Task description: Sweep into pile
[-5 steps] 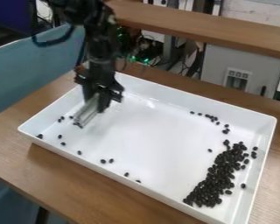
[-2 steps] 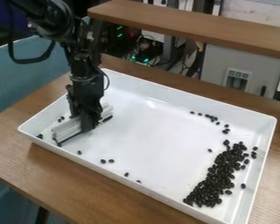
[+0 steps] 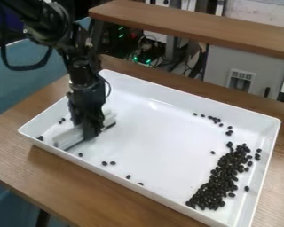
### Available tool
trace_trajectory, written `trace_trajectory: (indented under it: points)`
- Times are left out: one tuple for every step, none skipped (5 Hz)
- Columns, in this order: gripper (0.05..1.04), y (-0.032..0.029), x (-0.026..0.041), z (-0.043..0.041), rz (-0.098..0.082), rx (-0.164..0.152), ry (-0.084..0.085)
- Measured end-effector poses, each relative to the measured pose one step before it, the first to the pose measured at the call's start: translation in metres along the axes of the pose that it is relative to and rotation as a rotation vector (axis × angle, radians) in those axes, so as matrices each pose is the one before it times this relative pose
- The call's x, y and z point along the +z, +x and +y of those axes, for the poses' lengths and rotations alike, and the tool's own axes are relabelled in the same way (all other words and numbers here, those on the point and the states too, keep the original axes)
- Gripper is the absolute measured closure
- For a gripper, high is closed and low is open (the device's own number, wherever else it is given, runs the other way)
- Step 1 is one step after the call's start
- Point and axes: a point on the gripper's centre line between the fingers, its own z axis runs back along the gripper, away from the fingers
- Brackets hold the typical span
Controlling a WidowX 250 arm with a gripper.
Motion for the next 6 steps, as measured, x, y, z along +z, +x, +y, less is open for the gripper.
trace_trajectory:
  points:
    - [0.692, 0.00828, -0.00341, -0.02034, -0.0164, 0.0732, -0.0274]
    - [0.692, 0.00337, -0.00121, -0.01723, -0.0096, 0.0919, -0.0183]
    - [0.692, 0.00633, -0.00086, -0.02587, -0.0094, 0.0593, -0.0381]
    - [0.692, -0.00057, -0.00125, -0.02349, 0.0076, -0.0209, -0.0098]
    - [0.692, 0.00373, -0.00088, -0.02345, 0.0139, 0.0264, -0.0227]
    - [0.692, 0.005, -0.00217, -0.0261, 0.0039, -0.0034, -0.0459]
